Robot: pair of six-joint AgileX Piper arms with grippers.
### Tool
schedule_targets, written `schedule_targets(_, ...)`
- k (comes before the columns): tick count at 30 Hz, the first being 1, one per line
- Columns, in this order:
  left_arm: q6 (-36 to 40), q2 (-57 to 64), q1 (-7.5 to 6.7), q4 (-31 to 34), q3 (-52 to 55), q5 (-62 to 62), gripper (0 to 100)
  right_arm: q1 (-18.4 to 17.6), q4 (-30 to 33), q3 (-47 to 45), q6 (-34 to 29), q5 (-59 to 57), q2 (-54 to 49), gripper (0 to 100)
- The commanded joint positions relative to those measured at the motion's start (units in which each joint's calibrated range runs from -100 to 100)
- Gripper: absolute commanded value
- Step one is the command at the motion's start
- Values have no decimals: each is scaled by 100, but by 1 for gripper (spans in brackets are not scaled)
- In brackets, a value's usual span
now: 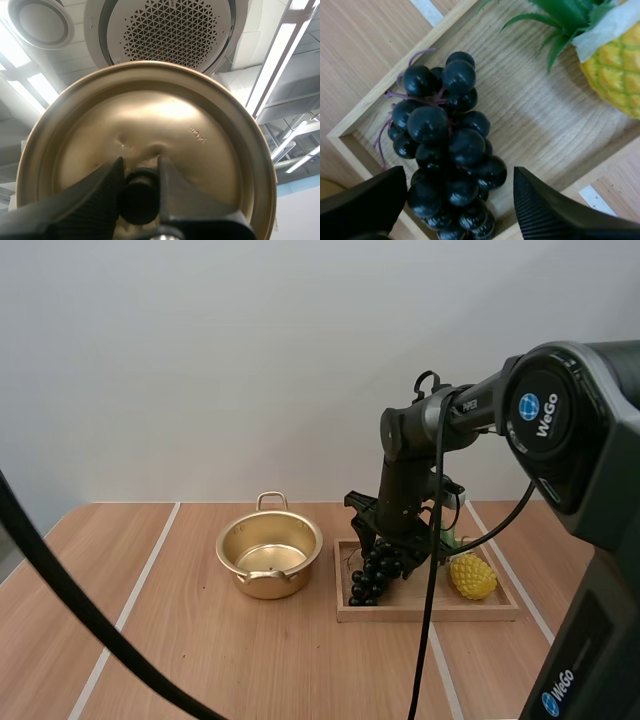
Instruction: Open the pot, put the grape inside, and close it
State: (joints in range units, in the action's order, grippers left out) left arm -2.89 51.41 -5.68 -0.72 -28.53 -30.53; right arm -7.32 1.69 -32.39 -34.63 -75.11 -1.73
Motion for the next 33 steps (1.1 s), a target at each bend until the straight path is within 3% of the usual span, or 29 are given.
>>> schedule_targets(1, 7, 0, 2, 5, -29, 131, 0, -2, 77, -13, -37, 69, 91, 100)
schedule_targets(24, 7, 0, 2, 5, -29, 131, 0, -2, 47, -13, -37, 518, 619, 100)
schedule_targets(25, 7, 0, 2, 5, -29, 131, 0, -2, 111, -13, -37, 434, 619, 85)
schedule_targets(27, 7, 0, 2, 5, -29, 131, 0, -2, 358, -13, -37, 292, 607, 24)
schedule_targets(28, 7, 0, 2, 5, -29, 131, 0, -2, 402, -13, -37, 292, 596, 0)
schedule_targets(33, 7, 0, 2, 5, -29, 131, 0, -2, 242, -13, -37, 472, 511, 0)
